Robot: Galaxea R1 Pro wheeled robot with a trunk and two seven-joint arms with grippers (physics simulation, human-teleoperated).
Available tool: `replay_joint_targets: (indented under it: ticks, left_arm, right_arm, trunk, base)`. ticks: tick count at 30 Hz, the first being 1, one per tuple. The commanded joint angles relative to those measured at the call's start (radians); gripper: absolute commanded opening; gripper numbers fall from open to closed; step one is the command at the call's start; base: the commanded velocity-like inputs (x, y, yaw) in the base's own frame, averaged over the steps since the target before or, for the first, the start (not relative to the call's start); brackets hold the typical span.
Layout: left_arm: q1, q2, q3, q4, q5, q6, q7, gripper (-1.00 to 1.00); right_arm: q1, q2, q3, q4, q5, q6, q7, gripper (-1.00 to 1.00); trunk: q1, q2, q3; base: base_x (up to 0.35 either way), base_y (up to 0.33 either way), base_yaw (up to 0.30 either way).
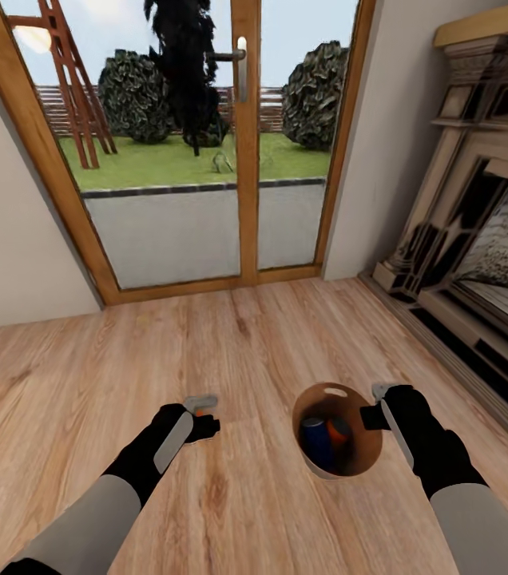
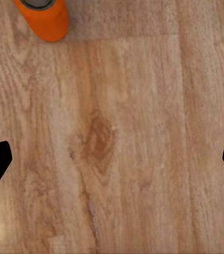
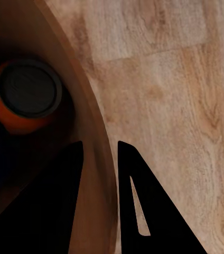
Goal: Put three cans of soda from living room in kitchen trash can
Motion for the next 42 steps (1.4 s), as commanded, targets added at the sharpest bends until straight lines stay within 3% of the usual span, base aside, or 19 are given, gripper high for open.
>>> replay_joint_targets:
  ticks: [1,42]
  left_arm:
    - [0.0,0.0,0.0,0.0,0.0,0.0,0.0,1.0]
    - [0.0,-0.002,-0.005,0.007,-0.002,0.0,0.003,1.0]
  right_arm:
    - [0.0,0.0,0.0,0.0,-0.016,0.0,0.003,-1.0]
    - [0.001,0.001,0.001,0.001,-0.019,0.0,0.003,-1.0]
  trunk:
    - [0.0,0.0,0.0]
    - [0.0,0.0,0.0]
  base:
    - [0.34,0.011,0.0]
    - [0.34,-0.002,0.0]
